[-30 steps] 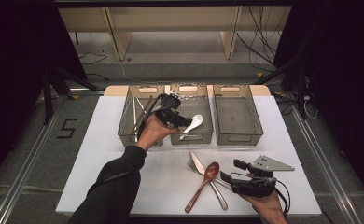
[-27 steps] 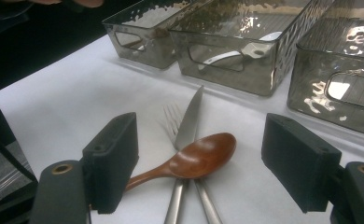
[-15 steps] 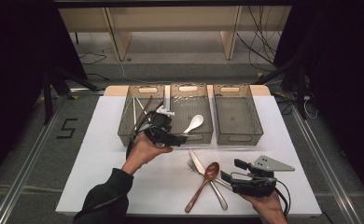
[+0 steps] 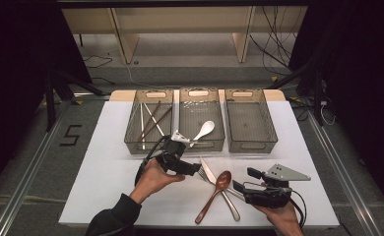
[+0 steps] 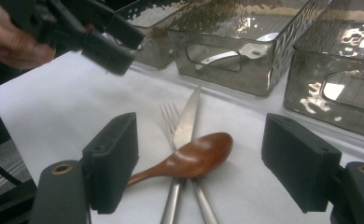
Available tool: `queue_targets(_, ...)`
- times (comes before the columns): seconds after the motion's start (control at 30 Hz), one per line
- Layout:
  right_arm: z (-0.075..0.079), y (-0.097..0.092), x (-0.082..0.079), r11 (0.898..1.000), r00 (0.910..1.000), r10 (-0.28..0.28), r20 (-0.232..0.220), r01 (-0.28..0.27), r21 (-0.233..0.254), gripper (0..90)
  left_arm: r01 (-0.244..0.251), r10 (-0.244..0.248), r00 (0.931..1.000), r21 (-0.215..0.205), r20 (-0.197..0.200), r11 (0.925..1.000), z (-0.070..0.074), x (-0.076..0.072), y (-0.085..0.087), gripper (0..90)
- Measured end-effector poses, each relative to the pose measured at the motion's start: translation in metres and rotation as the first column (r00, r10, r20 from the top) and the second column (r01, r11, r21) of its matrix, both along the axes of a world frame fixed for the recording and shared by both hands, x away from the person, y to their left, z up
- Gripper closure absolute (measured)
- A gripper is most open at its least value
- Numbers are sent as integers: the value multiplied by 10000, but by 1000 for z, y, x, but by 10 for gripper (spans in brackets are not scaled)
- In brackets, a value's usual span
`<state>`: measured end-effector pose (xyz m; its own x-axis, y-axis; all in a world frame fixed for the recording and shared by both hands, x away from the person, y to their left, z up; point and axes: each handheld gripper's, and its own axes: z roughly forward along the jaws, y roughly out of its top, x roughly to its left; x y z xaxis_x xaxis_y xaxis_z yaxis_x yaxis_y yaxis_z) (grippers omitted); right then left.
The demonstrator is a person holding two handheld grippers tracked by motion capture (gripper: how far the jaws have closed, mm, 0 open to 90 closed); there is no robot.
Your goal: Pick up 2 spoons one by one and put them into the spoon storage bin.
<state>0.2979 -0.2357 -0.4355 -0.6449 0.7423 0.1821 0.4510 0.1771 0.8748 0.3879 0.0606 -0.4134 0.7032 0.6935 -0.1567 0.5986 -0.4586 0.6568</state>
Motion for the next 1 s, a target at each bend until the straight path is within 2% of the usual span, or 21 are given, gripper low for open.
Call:
queue_targets(0.43, 0, 0, 0, 10000, 10000, -51, -44, 51, -28, 279, 222, -220, 9997, 138, -104, 9997, -11, -20, -8, 155)
queue_targets(0.57, 0, 0, 0, 10000, 10000, -49, -25, 49, -56, 279, 317, -311, 9991, 207, -283, 9993, -18, -23, -10, 156)
queue_targets(1.0, 0, 0, 0, 10000, 10000, -50, -28, 50, -58, 279, 608, -590, 9971, 358, -490, 9975, -32, -36, -19, 157)
